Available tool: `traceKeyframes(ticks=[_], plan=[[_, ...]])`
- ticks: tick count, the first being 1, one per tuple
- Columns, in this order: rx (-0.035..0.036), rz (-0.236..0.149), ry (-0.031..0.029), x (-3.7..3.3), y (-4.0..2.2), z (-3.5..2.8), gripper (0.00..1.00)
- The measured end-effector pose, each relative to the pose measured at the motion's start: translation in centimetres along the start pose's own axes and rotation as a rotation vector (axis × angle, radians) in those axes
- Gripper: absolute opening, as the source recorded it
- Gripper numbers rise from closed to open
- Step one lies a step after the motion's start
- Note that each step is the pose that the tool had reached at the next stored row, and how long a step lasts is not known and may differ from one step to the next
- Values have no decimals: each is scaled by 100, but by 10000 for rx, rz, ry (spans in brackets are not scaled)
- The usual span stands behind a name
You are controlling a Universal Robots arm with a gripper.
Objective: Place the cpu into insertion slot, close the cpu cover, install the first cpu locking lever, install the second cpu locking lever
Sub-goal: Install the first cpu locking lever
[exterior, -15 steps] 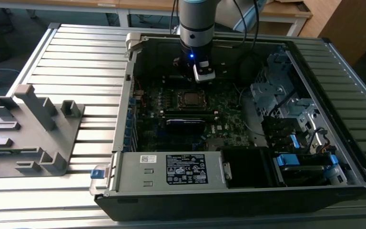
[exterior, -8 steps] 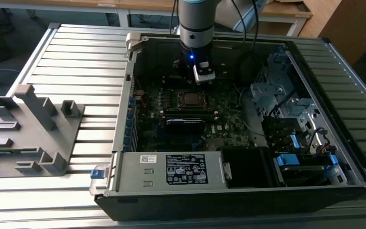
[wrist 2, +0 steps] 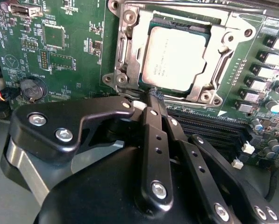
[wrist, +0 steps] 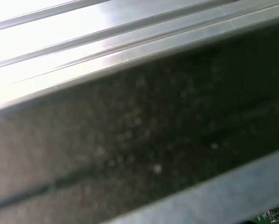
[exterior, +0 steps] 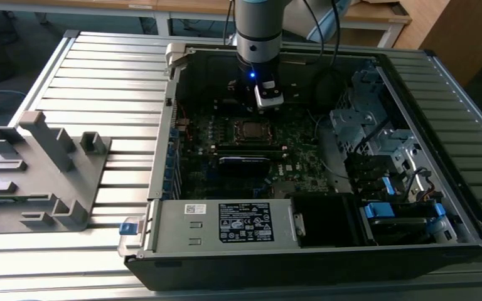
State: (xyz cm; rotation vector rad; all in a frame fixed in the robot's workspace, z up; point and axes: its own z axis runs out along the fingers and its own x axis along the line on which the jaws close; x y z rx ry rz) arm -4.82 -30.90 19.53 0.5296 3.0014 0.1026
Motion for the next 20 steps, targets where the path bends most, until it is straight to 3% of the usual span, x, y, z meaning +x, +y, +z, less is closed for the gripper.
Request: traceKeyframes(ticks=[10, 17, 20], plan=[[0, 2, 0, 3, 18, -32, 11], [-1, 10, -1, 35, 104, -27, 11], [-1, 11, -1, 37, 109, -26, 11]])
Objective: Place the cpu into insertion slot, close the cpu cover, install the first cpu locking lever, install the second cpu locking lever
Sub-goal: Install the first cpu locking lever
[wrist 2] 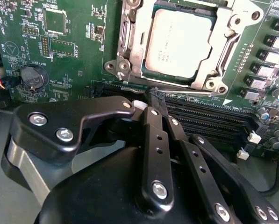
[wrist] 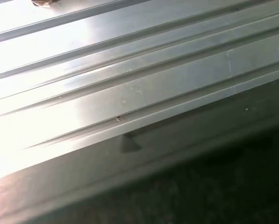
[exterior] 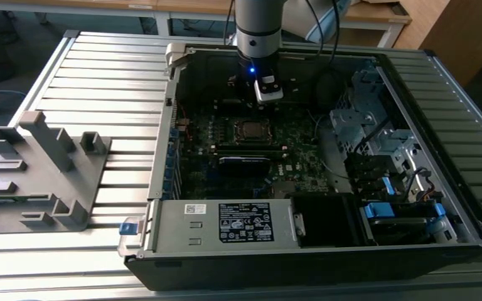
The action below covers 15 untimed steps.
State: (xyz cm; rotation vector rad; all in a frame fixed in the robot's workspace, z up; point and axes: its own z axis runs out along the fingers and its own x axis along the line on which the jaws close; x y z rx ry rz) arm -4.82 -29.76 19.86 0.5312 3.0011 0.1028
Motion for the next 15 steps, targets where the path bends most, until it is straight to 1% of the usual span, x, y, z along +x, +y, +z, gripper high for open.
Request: traceKeyframes(ticks=[2, 3, 5, 8, 10, 15], plan=[[-1, -1, -2, 0, 0, 0, 11], [-7, 0, -21, 1, 0, 2, 11], [-39, -5, -106, 1, 0, 8, 11], [-61, -9, -167, 1, -1, 13, 11], [-69, -11, -188, 1, -1, 15, 11], [-72, -11, -194, 1, -1, 15, 11]])
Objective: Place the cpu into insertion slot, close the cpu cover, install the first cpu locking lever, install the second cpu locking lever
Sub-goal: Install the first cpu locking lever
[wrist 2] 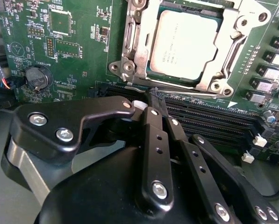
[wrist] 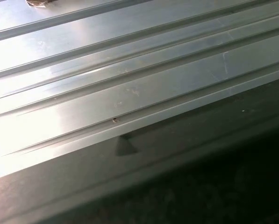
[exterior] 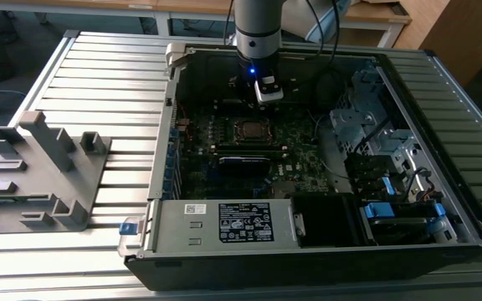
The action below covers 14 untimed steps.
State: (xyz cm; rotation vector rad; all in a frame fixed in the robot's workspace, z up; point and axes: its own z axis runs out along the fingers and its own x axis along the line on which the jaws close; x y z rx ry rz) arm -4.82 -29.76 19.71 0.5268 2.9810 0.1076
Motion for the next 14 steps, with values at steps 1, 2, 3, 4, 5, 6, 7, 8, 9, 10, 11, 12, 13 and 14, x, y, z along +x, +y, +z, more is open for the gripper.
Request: traceKeyframes(ticks=[1, 2, 3, 4, 5, 6, 7, 8, 9, 10, 11, 12, 13, 14], plan=[[2, 0, -1, 0, 0, 0, 11], [8, 1, -4, 1, 1, -1, 11], [15, -1, -4, 1, 2, -3, 11], [14, -1, -4, 1, 3, -3, 11], [12, -2, -4, 1, 3, -2, 11], [11, -2, -5, 1, 3, -3, 11], [11, -1, -6, 1, 4, -3, 11], [11, -1, -5, 0, 4, -4, 11], [15, -1, -4, 0, 4, -8, 11], [14, -2, -4, 0, 4, -14, 11], [13, -1, -4, -1, 5, -19, 11], [13, -1, -5, -1, 6, -22, 11], [10, -1, -6, -1, 6, -22, 11], [8, -1, -6, -1, 6, -22, 11]])
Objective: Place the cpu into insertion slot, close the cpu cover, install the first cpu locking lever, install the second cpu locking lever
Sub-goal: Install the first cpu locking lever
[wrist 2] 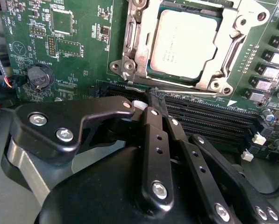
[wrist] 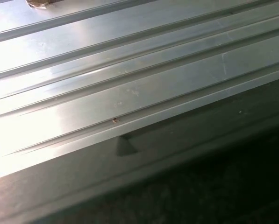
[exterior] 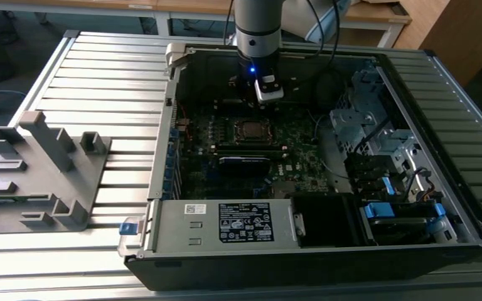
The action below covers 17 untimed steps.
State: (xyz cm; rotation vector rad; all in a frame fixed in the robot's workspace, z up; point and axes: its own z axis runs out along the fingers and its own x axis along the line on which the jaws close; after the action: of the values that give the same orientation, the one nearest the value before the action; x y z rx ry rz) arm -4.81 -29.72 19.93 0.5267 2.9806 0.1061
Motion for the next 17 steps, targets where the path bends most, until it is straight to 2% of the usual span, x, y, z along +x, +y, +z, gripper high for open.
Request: traceKeyframes(ticks=[1, 4, 7, 8, 12, 17], plan=[[-3, 0, -13, 1, -1, 0, 11], [-66, -14, -219, 5, -3, 15, 11], [-91, -23, -358, 7, -6, 30, 11], [-100, -24, -378, 7, -5, 32, 11], [-105, -24, -382, 6, -4, 34, 11], [-106, -23, -382, 2, -1, -6, 11]])
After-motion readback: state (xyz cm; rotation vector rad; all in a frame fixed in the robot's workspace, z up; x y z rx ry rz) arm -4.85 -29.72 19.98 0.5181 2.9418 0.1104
